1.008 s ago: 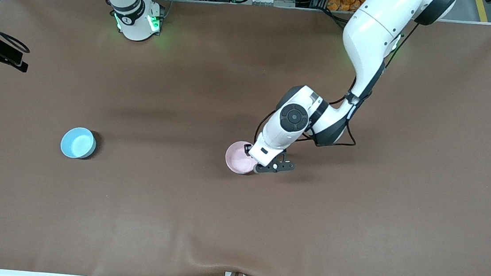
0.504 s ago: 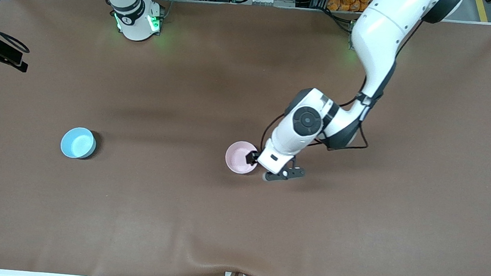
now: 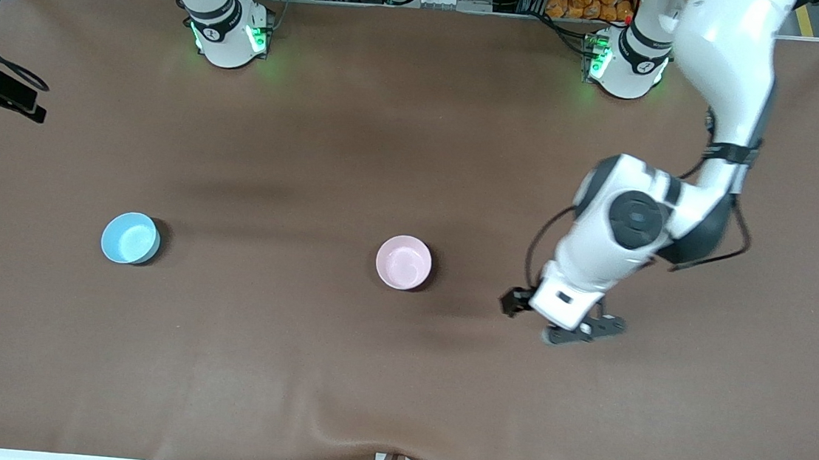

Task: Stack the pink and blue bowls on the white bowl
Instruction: 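Withdraw the left gripper while the right gripper reaches the blue bowl, then lower the right gripper onto the blue bowl rim and grasp it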

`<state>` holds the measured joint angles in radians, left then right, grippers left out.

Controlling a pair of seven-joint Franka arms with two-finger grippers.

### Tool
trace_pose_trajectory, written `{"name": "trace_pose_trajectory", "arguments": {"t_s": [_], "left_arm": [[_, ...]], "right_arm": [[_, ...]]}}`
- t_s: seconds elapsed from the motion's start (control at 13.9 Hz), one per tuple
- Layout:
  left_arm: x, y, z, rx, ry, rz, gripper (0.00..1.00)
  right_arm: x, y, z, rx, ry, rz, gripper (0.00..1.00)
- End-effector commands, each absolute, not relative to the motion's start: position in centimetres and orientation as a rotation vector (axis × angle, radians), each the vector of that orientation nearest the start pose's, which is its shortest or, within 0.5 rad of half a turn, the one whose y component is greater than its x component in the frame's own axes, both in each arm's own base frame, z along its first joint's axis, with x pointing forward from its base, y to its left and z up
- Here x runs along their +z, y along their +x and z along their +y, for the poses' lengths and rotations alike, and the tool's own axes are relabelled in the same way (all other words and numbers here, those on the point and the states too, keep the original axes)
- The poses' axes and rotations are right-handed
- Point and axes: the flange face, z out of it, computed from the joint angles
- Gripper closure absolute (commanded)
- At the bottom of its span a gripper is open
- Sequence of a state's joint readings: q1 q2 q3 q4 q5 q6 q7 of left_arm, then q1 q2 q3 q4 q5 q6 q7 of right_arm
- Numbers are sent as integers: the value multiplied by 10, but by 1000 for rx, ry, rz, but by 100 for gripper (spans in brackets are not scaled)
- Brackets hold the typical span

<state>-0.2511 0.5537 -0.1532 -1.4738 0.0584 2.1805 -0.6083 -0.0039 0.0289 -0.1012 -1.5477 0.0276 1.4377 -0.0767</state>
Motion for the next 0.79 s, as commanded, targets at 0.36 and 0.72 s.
{"name": "trace_pose_trajectory", "arguments": {"t_s": [0.36, 0.72], "left_arm": [[415, 699, -89, -220, -3167, 55, 0], [504, 659, -50, -106, -3126, 146, 0]], "right_arm": [[475, 604, -26, 537, -3017, -3, 0], [415, 641, -22, 514, -3046, -4, 0]]}}
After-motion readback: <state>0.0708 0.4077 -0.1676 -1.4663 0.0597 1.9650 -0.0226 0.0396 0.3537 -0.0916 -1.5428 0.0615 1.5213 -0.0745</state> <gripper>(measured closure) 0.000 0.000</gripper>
